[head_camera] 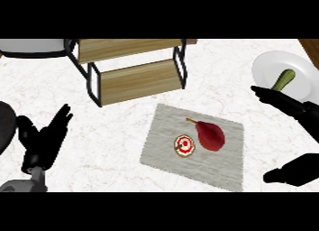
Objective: Pick the cupcake from the placemat and place it in the tiered shelf
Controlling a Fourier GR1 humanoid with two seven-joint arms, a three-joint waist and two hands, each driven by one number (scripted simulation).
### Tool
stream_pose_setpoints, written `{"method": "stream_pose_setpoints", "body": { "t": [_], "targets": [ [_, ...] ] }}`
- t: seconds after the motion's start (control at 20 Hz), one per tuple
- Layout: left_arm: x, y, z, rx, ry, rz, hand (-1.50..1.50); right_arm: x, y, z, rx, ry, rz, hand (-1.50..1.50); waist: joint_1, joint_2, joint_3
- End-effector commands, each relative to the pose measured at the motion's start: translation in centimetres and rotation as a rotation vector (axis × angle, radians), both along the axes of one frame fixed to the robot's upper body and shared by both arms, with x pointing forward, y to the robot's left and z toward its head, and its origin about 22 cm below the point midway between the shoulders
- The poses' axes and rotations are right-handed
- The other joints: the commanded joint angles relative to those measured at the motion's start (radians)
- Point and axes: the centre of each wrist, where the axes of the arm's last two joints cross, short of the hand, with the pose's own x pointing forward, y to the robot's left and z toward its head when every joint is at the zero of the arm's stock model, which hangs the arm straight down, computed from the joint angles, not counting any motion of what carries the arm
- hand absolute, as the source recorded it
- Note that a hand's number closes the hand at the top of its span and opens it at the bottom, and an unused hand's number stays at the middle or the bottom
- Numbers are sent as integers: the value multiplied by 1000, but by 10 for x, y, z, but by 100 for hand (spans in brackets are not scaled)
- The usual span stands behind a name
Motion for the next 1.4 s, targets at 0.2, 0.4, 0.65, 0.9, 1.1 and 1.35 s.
{"method": "stream_pose_setpoints", "body": {
  "t": [0.2, 0.4, 0.65, 0.9, 1.1, 1.35],
  "targets": [
    [-3, -6, -12, 0, 74, -9, 0, -14, 77, 30, -131, 41, -126, -150, 14, 10, -10],
    [6, 1, -3, 0, 77, -1, 0, 0, 108, 35, -275, 39, -181, -150, 20, 12, -10],
    [3, -9, -10, -6, 66, 10, 0, 3, 139, 19, -352, 120, -173, -150, 12, 11, -9],
    [17, -11, -3, -22, 70, -3, 0, 15, 165, 1, -414, 138, -120, -150, 11, 13, -8],
    [18, 10, -5, -19, 81, 4, 0, -1, 175, -10, -484, 161, -151, -150, 1, 12, -9],
    [-8, 9, -18, -17, 91, 9, 0, -13, 177, -16, -521, 171, -189, -150, 4, 8, -9]
  ]
}}
